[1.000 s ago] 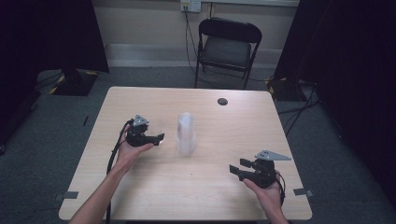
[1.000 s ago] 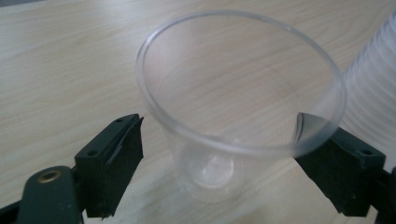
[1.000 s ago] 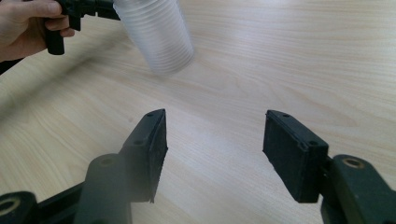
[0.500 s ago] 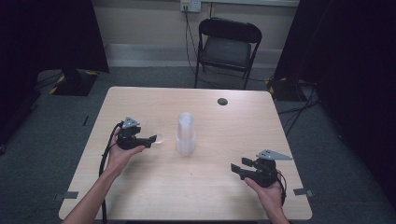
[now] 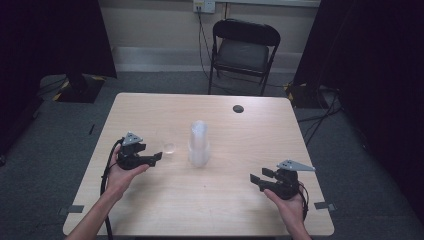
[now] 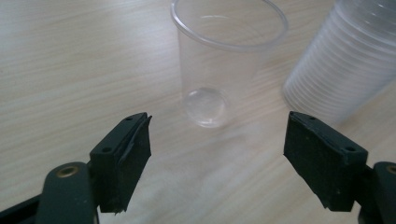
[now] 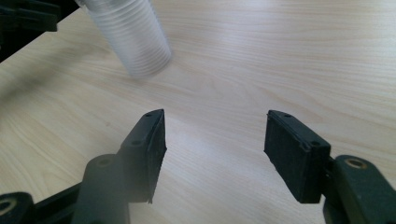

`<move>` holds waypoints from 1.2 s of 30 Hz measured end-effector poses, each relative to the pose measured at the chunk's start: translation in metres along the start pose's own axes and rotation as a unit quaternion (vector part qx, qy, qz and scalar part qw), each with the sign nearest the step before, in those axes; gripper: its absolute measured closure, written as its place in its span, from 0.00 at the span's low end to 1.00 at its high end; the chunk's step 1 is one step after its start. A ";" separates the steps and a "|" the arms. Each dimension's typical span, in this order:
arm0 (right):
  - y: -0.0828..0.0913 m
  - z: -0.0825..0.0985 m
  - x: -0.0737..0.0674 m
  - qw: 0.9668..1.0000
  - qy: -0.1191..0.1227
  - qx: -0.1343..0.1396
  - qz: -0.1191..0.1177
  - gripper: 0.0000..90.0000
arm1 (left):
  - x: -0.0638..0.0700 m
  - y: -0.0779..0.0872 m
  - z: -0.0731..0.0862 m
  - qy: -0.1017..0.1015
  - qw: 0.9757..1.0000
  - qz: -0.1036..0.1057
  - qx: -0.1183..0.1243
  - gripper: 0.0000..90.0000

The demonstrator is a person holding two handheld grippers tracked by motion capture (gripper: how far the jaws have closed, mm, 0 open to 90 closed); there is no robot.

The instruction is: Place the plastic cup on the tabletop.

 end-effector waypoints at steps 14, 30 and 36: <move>-0.002 0.004 0.010 1.000 -0.007 -0.006 0.015 0.42 | 0.026 0.033 0.023 -0.021 1.000 -0.002 -0.020 0.25; -0.003 0.007 0.013 1.000 0.000 -0.012 0.025 0.41 | 0.047 0.047 0.058 -0.042 0.998 0.004 -0.038 0.23; -0.005 0.009 0.015 0.999 0.012 -0.021 0.035 0.38 | 0.051 0.041 0.064 -0.058 0.997 0.018 -0.049 0.23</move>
Point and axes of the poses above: each handheld gripper's, and its own axes: y roughly backward along the jaws, z roughly out of its underside, x roughly to its right, the point moved 6 cm from there along -y, roughly forward along the jaws, and after that the axes turned 3 degrees about y, right-handed, at the moved point
